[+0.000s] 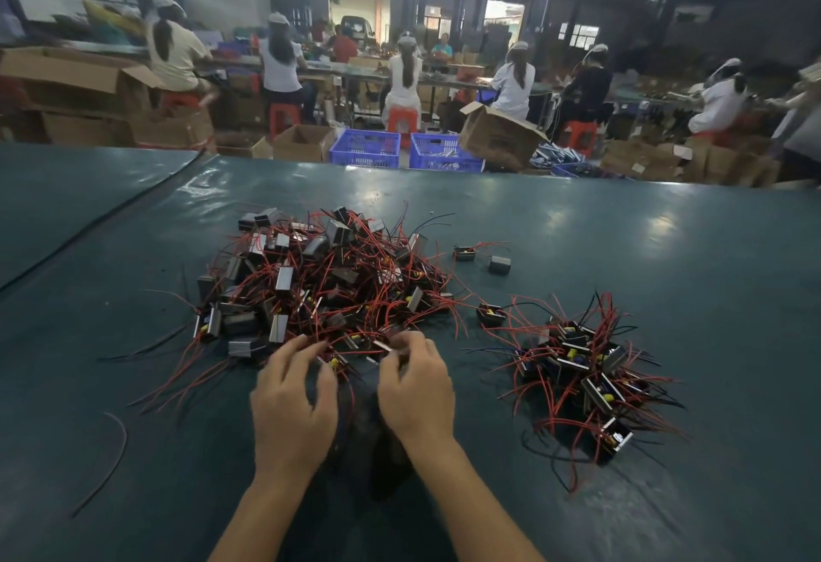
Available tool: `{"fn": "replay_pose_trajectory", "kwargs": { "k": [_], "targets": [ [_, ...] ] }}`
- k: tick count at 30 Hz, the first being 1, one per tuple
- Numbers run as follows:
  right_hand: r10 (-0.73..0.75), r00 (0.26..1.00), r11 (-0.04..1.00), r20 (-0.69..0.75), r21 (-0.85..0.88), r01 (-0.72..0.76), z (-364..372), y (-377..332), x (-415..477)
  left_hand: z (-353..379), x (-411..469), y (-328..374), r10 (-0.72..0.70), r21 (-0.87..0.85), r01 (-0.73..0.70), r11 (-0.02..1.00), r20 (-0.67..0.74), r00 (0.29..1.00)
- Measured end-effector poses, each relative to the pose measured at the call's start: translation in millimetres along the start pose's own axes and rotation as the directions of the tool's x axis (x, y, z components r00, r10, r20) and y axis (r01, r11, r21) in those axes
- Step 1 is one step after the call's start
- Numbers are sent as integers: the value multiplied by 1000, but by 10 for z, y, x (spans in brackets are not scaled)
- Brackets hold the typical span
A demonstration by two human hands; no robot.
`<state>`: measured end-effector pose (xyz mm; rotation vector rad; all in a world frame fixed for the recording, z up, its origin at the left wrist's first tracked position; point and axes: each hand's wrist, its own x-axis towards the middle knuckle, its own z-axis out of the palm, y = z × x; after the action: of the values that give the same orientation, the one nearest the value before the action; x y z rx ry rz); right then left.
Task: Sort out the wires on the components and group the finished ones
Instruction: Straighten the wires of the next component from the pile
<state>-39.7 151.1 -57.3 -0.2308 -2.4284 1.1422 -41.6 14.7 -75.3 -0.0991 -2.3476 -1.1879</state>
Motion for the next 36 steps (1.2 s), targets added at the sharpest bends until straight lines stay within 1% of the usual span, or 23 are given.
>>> {"fn": "replay_pose_trajectory", "kwargs": {
  "k": [1,2,3,4,5,6,7,8,10,12,14,16,17,18,20,21,22,24,27,29,31,33,36],
  "targets": [
    [70,997,988,-28,142,-66,-66,14,4,-18,-4,28,20,-2,-20,1000,-87,996],
    [154,987,942,-44,307,-133,-132,24,14,-33,-11,48,31,-75,-42,996,-143,989],
    [239,970,863,-40,467,-194,-198,32,23,-50,-21,81,15,-234,-51,971,-151,988],
    [309,951,759,-6,604,-243,-259,30,24,-54,-31,108,-14,-415,-36,909,-118,993],
    [346,938,656,38,705,-270,-308,17,15,-52,-36,130,-39,-539,-2,842,-66,997],
    [350,933,584,80,760,-284,-341,-1,-2,-44,-40,147,-44,-604,30,797,-7,999],
    [328,937,558,123,775,-297,-351,-18,-25,-36,-49,163,-39,-625,69,777,62,997],
    [291,942,569,169,761,-312,-343,-39,-53,-19,-59,169,-23,-630,103,769,133,991],
    [207,942,641,265,690,-335,-297,-77,-110,8,-73,168,7,-622,138,771,224,975],
    [171,923,686,344,631,-362,-246,-88,-147,14,-67,169,0,-609,156,777,248,969],
    [182,906,677,382,620,-397,-211,-72,-152,20,-58,162,-41,-610,192,769,253,967],
    [203,907,665,369,628,-404,-163,-53,-141,26,-34,144,-125,-635,241,734,223,967],
    [203,923,712,327,598,-368,-125,-43,-135,24,-16,127,-180,-660,265,703,194,964],
    [184,948,802,260,518,-298,-79,-29,-126,21,10,107,-246,-697,292,656,168,955],
    [69,982,959,178,259,-114,21,-18,-121,-13,72,65,-372,-782,335,525,143,917],
    [0,981,991,196,134,-27,81,-26,-120,-39,100,39,-418,-814,340,471,134,899],
    [-57,970,998,235,40,48,149,-33,-112,-65,123,18,-450,-834,337,438,122,885],
    [-115,944,981,309,-116,158,290,-69,-89,-110,142,-8,-471,-848,326,417,105,876],
    [-113,928,928,355,-296,226,437,-112,-43,-126,130,-18,-456,-831,318,457,88,886],
    [-112,934,918,339,-325,229,447,-109,-18,-124,128,-21,-456,-822,318,473,80,886],
    [-123,947,935,296,-286,211,388,-77,-35,-117,144,-27,-460,-819,315,480,71,885],
    [-90,969,975,229,-178,133,270,-36,-90,-112,165,-32,-466,-814,309,492,54,883],
    [10,990,997,137,76,-21,38,50,-176,-101,180,-36,-470,-800,303,517,31,882]
  ]
}}
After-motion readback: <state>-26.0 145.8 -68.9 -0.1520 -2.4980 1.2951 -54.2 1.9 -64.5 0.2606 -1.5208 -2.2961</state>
